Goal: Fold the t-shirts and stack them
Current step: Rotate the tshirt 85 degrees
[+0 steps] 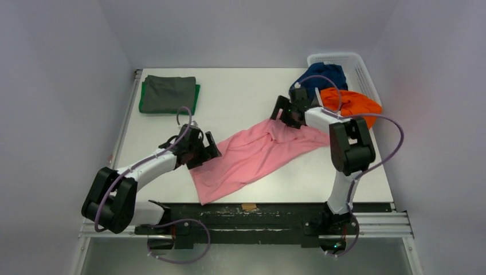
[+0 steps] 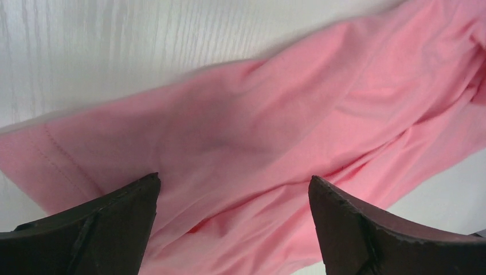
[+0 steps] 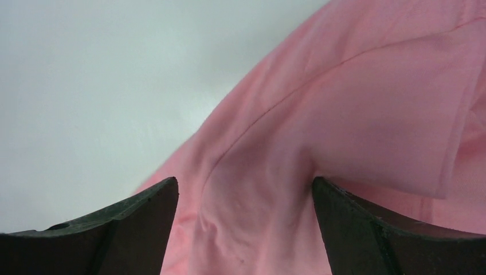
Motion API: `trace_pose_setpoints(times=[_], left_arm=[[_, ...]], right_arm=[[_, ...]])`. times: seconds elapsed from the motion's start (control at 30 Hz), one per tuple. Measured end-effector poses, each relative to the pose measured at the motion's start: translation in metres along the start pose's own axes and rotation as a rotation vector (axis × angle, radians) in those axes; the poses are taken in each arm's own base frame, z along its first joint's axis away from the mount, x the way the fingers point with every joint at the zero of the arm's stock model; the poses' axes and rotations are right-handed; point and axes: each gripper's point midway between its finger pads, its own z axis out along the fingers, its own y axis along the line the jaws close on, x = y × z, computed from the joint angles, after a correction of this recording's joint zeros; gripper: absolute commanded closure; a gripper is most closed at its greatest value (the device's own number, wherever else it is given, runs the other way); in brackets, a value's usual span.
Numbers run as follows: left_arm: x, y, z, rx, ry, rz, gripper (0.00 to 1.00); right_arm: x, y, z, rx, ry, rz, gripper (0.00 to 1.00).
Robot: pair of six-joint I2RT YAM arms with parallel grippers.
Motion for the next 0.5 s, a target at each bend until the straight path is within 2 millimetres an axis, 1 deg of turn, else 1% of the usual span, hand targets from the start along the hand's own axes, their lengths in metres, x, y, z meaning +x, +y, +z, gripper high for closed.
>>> trace_pose_setpoints(times=[0.1, 0.17, 0.2, 0.3, 0.4, 0.47, 0.5], left_arm=[[0.011, -0.002, -0.005, 0.008, -0.005, -0.018, 0.0], [0.02, -0.008, -0.006, 0.015, -0.001, -0.023, 0.0], [0.026, -0.014, -0.006, 0.023, 0.004, -0.027, 0.0], [0.047, -0.034, -0.005, 0.061, 0.028, -0.013, 0.0], [0.065, -0.059, -0.002, 0.088, 0.061, 0.019, 0.0], [0.078, -0.08, 0.003, 0.1, 0.091, 0.053, 0.0], [0.08, -0.091, 0.007, 0.103, 0.101, 0.063, 0.0]], right_arm=[[-0.028, 0.043, 0.035, -0.074, 0.002, -0.049, 0.14], [-0.05, 0.078, 0.062, -0.136, -0.006, -0.082, 0.15], [-0.06, 0.095, 0.076, -0.168, -0.01, -0.1, 0.16], [-0.09, 0.143, 0.109, -0.267, -0.031, -0.143, 0.17], [-0.105, 0.18, 0.134, -0.38, -0.061, -0.182, 0.17], [-0.106, 0.197, 0.141, -0.456, -0.069, -0.193, 0.15], [-0.106, 0.2, 0.142, -0.479, -0.072, -0.194, 0.15]])
